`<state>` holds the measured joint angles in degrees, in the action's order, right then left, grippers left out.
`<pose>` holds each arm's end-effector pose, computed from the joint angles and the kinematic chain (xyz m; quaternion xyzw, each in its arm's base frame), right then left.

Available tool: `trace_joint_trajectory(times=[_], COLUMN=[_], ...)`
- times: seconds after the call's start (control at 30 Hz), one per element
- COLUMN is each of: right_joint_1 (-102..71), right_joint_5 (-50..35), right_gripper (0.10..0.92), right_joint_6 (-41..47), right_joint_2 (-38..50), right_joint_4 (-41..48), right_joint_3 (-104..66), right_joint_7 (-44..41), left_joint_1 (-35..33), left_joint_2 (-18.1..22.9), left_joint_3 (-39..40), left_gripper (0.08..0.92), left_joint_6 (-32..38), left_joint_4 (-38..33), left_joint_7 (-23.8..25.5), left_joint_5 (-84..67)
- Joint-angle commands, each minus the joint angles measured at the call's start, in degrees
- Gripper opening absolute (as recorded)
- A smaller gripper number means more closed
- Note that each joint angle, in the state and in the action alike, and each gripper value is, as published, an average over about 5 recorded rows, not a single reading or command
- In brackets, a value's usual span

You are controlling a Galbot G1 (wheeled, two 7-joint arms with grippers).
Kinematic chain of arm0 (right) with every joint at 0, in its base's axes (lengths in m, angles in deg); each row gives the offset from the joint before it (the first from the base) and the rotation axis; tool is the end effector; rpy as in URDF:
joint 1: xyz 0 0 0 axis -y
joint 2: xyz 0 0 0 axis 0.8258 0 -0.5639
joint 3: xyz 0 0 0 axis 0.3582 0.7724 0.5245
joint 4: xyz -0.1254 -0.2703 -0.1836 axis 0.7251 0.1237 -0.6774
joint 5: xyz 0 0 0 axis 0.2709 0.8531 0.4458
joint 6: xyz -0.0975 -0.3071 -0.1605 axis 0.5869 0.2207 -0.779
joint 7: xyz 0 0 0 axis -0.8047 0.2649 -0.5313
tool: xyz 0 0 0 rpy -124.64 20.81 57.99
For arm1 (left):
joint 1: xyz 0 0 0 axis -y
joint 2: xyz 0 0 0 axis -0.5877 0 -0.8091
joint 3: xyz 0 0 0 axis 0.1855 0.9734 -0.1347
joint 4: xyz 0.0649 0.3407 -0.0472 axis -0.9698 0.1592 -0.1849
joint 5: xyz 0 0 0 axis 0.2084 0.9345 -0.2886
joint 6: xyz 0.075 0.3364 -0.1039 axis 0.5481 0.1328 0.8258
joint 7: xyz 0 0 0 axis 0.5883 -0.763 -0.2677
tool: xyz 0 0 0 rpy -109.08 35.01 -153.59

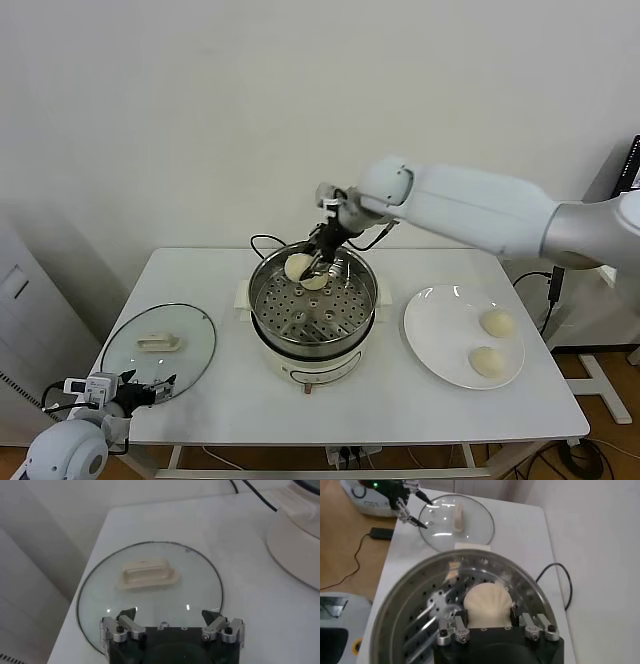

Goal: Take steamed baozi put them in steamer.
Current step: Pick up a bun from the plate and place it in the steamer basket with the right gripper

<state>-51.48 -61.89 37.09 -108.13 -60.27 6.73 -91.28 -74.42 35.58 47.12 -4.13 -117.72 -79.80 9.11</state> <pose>0.5710 0.1215 -0.0617 0.5749 -0.6411 0.4207 0.2856 0.2564 0.1502 -0.2893 -0.0090 -0.9342 -0.0659 0.3506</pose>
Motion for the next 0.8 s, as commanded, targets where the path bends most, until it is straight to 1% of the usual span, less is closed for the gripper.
trace_joint_trajectory(times=[0.03,0.63,0.73,0.8], right_joint_1=[-4.85,-7.84,-7.71,-7.37], right_joint_5=[1.22,2.05,2.02,1.93], right_gripper=[0.524,0.524,0.542,0.581], right_joint_6=[3.67,5.39,5.5,5.45], right_joint_2=[-5.09,-5.18,-5.14,-5.04], right_joint_4=[1.4,1.4,1.44,1.49], right_joint_3=[-0.33,-0.43,-0.54,-0.89], right_joint_7=[6.44,8.04,8.39,8.5], left_joint_1=[-0.45,-1.46,-1.54,-1.56], left_joint_2=[0.07,0.28,0.35,0.41], left_joint_3=[-0.58,-1.39,-1.4,-1.38], left_gripper=[0.823,0.823,0.823,0.823], left_joint_6=[0.03,0.29,0.31,0.3], left_joint_4=[-0.4,-0.54,-0.54,-0.57], left_joint_7=[0.0,-0.03,-0.04,-0.04], left_joint_5=[-0.08,-0.05,-0.04,-0.03])
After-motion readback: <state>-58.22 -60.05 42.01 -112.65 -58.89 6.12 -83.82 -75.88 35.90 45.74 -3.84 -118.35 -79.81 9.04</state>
